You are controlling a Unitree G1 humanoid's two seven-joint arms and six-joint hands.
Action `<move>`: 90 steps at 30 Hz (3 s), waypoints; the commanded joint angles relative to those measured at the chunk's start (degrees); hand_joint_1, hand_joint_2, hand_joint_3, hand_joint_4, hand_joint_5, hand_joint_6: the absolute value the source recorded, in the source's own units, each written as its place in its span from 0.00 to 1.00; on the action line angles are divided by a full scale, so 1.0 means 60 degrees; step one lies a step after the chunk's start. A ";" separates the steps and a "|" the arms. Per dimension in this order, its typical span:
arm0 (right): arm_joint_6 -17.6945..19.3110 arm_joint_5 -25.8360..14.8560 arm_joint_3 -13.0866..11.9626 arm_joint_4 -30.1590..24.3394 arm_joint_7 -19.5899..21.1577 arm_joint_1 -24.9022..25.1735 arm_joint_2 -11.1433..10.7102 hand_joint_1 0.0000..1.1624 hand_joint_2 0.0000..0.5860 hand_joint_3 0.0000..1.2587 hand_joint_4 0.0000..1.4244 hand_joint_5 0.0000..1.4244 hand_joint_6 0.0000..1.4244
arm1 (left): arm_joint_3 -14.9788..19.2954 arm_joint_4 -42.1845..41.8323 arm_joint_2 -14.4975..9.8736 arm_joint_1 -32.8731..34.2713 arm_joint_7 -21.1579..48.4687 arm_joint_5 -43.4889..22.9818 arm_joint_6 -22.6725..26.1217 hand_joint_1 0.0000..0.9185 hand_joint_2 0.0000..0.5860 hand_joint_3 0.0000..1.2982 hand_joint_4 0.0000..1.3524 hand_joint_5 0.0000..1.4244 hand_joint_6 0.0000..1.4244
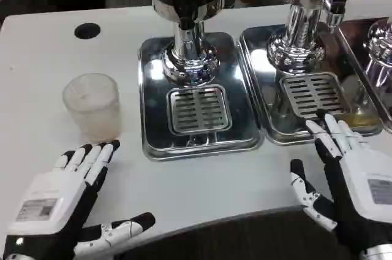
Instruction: Grasp the cup under the faucet to collect the drink, then remove the cup.
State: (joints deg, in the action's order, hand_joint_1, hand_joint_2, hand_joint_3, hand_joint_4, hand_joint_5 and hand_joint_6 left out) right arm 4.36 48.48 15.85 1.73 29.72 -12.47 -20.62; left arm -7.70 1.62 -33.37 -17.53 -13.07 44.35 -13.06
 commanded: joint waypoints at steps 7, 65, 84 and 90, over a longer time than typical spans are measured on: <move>0.0072 -0.0061 -0.0103 -0.0117 -0.0066 -0.0021 -0.0045 0.30 0.84 0.15 0.04 0.05 0.08 | 0.0045 0.0023 -0.0047 -0.0025 0.0096 -0.0130 0.0082 0.00 0.11 0.00 0.00 0.00 0.00; -0.0111 0.0031 -0.0201 -0.0451 -0.0133 -0.0092 0.0135 0.30 0.84 0.16 0.05 0.06 0.08 | 0.1997 0.5650 0.0470 0.4262 0.0901 -0.4588 -0.1750 0.07 0.06 0.00 0.03 0.15 0.26; 0.0042 0.0050 -0.0164 -0.0561 -0.0118 -0.0103 0.0172 0.31 0.83 0.20 0.08 0.08 0.09 | 0.1124 0.8059 0.0380 0.6350 0.1617 -0.4556 -0.1523 0.18 0.06 0.00 0.03 0.18 0.23; 0.0122 -0.0013 -0.0133 -0.0524 -0.0158 -0.0053 0.0201 0.31 0.83 0.20 0.08 0.08 0.09 | 0.0672 0.8672 0.0305 0.6985 0.1520 -0.4210 -0.1719 0.20 0.06 0.00 0.03 0.18 0.23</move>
State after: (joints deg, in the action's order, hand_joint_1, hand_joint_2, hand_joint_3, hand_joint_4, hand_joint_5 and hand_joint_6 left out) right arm 4.26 48.57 14.97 -0.74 28.87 -12.82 -19.61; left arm -2.56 52.44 -30.92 22.65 -3.89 18.01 -22.44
